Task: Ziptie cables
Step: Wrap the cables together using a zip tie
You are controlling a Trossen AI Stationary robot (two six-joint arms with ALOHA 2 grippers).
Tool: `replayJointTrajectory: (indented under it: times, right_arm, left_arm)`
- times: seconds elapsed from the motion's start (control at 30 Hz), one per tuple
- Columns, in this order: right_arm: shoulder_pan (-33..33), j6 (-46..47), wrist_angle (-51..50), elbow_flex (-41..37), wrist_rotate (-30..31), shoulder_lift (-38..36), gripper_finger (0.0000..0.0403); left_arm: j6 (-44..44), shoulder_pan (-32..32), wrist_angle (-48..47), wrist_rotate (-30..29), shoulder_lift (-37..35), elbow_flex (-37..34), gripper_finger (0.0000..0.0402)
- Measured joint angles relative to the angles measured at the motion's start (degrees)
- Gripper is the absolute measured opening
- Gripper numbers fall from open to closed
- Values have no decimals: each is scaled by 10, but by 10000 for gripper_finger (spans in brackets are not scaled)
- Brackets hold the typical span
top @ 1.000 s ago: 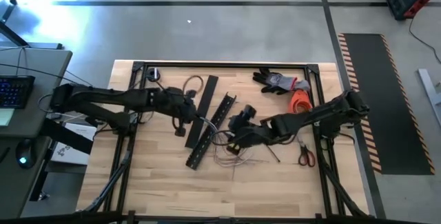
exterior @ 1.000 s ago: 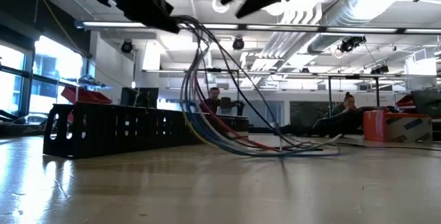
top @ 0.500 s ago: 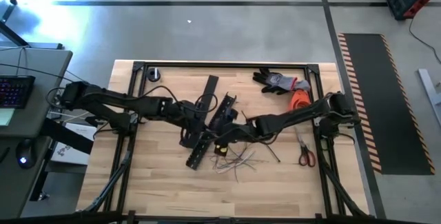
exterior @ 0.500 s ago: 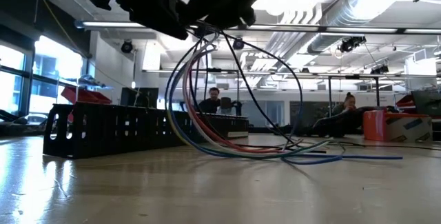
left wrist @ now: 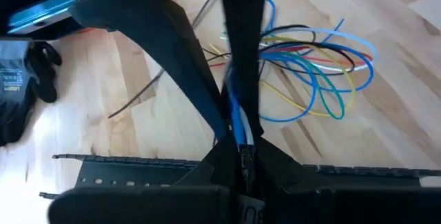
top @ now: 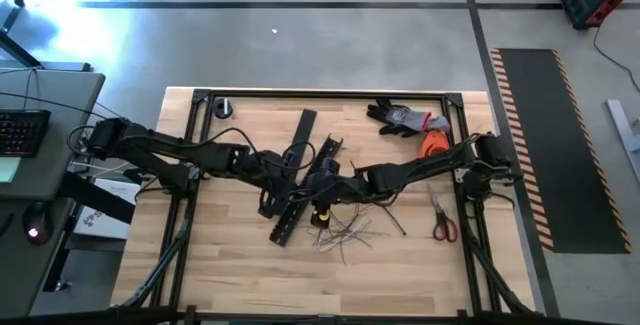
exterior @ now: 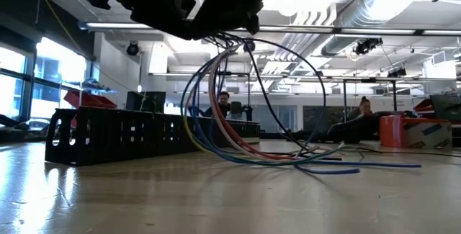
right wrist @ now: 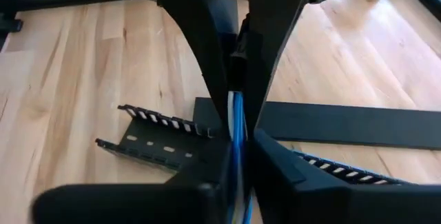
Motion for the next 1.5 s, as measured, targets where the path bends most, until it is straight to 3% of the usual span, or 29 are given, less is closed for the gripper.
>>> replayJointTrajectory:
  times: [0.17,0.33,0.53,0.7,0.77,0.9,1.03,1.17,1.3,1.5]
  right_arm:
    - [11,-3,3,1,56,0,5]
    - [27,9,-9,-2,105,-4,1]
    - [74,7,-14,-2,237,-43,1]
    - [120,-55,67,-1,341,-105,0]
    - [129,-116,154,-1,338,-117,0]
    - [127,-236,357,0,252,-112,0]
    - [112,-251,500,0,176,-76,0]
    - [117,-271,602,-1,172,-41,0]
    - [142,-278,646,-29,271,-33,0]
    - [183,-257,812,-164,485,-32,0]
  left_arm:
    - [15,1,-6,-26,-35,-1,52]
    - [16,1,-36,-52,-122,1,110]
    - [-7,1,-60,-50,-226,-10,156]
    - [-16,2,19,-37,-287,-78,160]
    - [-20,3,67,-45,-305,-110,159]
    - [-28,5,140,-72,-333,-162,157]
    - [-30,5,149,-83,-351,-183,156]
    - [-38,5,147,-84,-364,-193,156]
    - [-43,5,145,-84,-369,-207,156]
    - [-45,5,152,-83,-366,-218,156]
